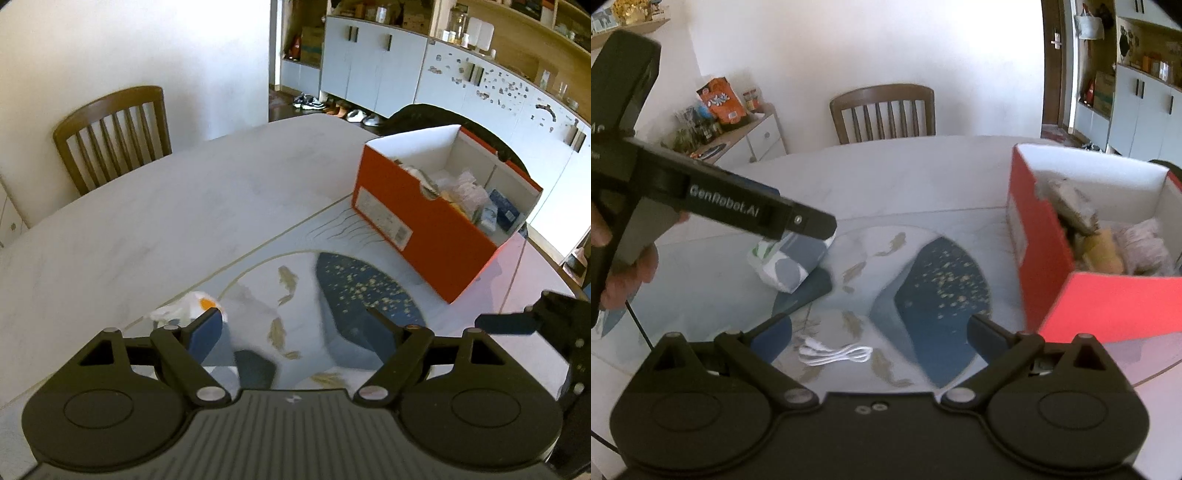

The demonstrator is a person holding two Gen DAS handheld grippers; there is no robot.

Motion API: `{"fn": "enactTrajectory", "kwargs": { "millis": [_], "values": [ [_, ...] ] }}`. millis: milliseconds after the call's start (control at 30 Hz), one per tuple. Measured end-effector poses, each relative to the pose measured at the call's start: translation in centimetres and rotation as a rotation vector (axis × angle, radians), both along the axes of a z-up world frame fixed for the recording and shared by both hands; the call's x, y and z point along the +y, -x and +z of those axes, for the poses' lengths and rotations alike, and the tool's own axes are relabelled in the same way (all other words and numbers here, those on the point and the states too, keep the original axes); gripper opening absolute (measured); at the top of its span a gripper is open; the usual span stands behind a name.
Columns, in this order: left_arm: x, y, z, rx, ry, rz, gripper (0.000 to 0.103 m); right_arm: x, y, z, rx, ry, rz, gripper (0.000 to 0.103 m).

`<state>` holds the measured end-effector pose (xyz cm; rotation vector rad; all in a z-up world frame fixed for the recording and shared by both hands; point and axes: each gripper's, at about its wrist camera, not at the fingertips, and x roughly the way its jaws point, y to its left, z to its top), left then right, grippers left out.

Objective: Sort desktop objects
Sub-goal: 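Withdraw both grippers from the red box back toward the table, then grasp the white-grey tissue pack with the left gripper while the right gripper grasps the white cable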

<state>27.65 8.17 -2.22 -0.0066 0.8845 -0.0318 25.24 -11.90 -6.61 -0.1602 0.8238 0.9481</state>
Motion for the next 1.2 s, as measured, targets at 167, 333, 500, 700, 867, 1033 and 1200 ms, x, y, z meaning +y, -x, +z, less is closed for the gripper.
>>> {"fn": "enactTrajectory", "kwargs": {
  "millis": [167,333,500,700,867,1033,1200],
  "values": [
    [1.4,0.4,-1.0,-0.008,-0.033,0.011,0.093,1.8,1.0,-1.5,0.001,0.011,0.002,0.102],
    [3.0,0.2,-2.1,-0.009,-0.042,0.039,0.102,3.5,1.3,-3.0,0.017,0.041,0.0,0.102],
    [5.0,-0.7,-3.4,0.003,-0.052,0.078,0.102,5.3,2.2,-4.7,0.017,0.085,-0.005,0.102],
    [6.1,-1.6,-4.8,0.013,-0.093,0.093,0.102,7.2,3.4,-6.4,0.003,0.136,-0.024,0.102],
    [6.2,-2.3,-6.0,0.022,-0.108,0.088,0.102,7.6,3.3,-7.3,0.007,0.157,-0.086,0.102],
    [6.5,-2.7,-7.1,0.029,-0.111,0.092,0.102,8.0,3.5,-7.8,-0.018,0.19,-0.104,0.102],
    [6.8,-2.9,-8.2,0.034,-0.101,0.11,0.102,8.1,3.7,-7.9,-0.031,0.197,-0.117,0.103]
  ]
}}
